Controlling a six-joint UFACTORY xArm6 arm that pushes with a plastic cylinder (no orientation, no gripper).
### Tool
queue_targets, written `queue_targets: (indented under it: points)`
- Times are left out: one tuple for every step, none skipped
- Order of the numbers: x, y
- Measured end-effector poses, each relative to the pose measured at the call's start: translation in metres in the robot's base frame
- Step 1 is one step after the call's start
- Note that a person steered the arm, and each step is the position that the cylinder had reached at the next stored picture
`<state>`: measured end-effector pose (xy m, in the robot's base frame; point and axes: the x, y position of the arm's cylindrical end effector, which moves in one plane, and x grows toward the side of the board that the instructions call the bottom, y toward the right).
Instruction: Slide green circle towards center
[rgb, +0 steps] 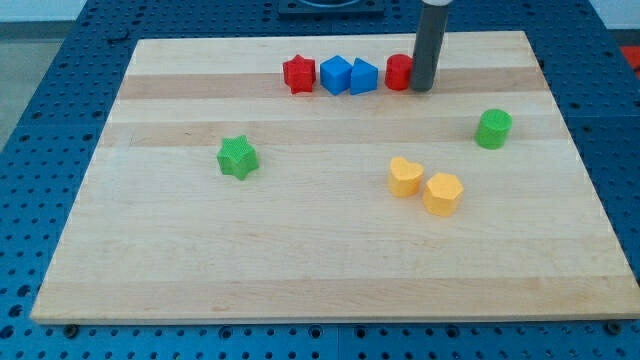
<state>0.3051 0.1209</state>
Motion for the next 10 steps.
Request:
queue_targets:
  points:
    - [0.0, -0.005]
    - [0.0, -0.012]
    - [0.0, -0.014]
    - [0.003, 0.023]
    - [0.021, 0.082]
    - [0.046, 0.12]
    - [0.071, 0.127]
    - [0.092, 0.125]
    - [0.094, 0.101]
    - [0.097, 0.073]
